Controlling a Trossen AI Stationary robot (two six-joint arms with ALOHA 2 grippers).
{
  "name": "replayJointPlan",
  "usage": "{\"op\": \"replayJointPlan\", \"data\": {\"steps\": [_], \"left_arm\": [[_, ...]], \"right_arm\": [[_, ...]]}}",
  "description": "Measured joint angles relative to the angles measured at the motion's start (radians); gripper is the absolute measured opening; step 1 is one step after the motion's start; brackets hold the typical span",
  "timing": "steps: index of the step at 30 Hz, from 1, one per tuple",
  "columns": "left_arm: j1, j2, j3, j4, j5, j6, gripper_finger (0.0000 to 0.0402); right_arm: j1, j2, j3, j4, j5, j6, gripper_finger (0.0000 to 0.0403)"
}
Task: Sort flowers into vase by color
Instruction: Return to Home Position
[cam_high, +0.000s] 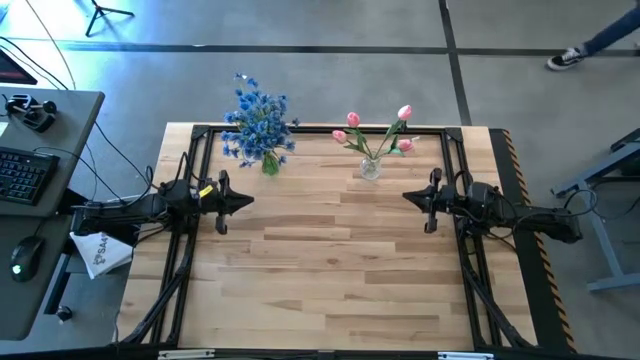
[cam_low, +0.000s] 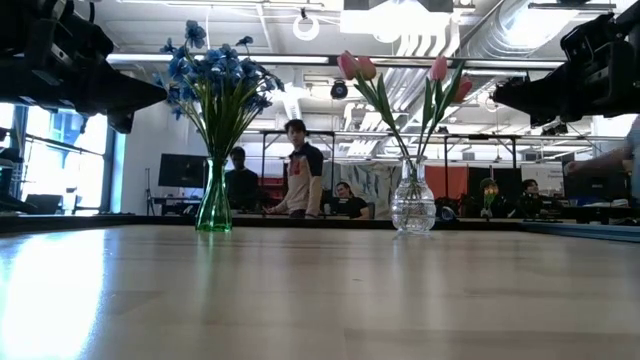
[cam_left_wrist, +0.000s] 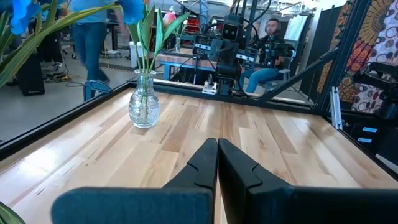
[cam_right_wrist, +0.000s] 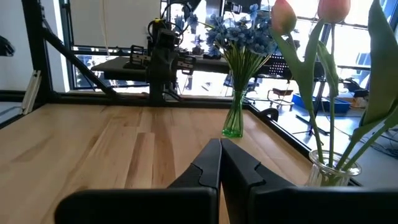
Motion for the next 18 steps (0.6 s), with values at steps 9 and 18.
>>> {"op": "replayJointPlan", "data": {"steps": [9, 18], "left_arm": [[0.0, 0.0, 0.0, 0.0, 0.0, 0.0, 0.0001], [0.0, 0.0, 0.0, 0.0, 0.0, 0.0, 0.0001]], "right_arm": [[0.0, 0.007, 0.0, 0.0, -0.002, -0.001, 0.0], [0.0, 0.007, 0.0, 0.0, -0.002, 0.004, 0.0]]}}
